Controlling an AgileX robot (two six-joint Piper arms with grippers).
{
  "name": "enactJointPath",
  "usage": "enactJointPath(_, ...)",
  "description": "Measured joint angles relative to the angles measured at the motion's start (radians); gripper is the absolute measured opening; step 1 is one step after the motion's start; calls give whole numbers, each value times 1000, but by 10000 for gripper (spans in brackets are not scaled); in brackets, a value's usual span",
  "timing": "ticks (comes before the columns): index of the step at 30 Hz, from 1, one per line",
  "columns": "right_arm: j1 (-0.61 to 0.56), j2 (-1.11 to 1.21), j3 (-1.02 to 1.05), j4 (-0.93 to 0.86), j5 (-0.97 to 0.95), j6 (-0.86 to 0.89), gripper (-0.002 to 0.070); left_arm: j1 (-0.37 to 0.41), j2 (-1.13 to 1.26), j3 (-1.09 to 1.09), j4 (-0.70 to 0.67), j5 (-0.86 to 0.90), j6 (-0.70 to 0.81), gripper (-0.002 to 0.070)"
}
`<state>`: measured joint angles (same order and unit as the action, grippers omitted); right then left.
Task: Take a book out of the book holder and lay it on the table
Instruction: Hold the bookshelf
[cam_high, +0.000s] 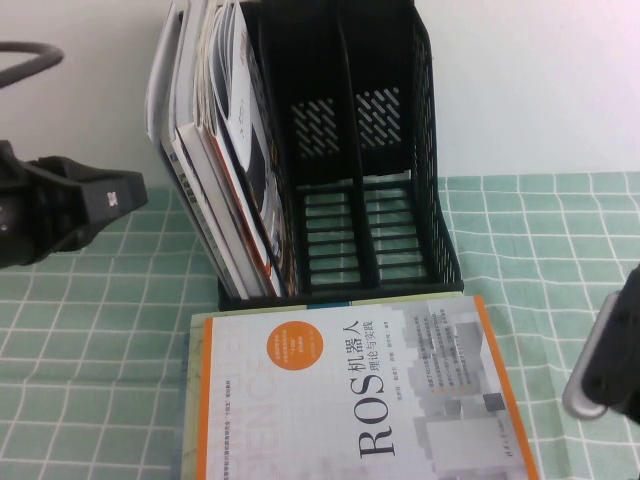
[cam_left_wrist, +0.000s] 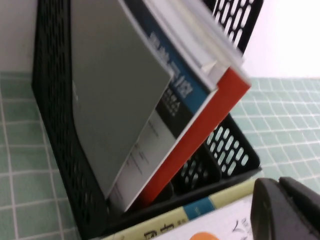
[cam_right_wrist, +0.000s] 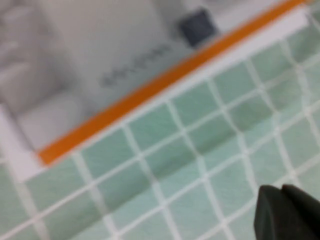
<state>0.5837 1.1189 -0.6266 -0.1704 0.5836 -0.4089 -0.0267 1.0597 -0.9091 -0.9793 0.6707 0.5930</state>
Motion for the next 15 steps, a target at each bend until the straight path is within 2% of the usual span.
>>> enactJointPath(3, 0, 0, 0, -318, -48, 325, -1, -49, 38, 0, 23, -20, 4, -3)
enactJointPath(6, 0, 0, 0, -608, -185, 646, -1, -136, 50, 0, 44, -90, 7, -3)
enactJointPath(11, 0, 0, -2, -1123, -454, 1230, -1, -302, 50, -8, 45, -261, 4, -3)
enactJointPath(15, 0, -2, -2, -1439, -502, 1582, -1, -411, 53, -8, 38, -431, -41, -3)
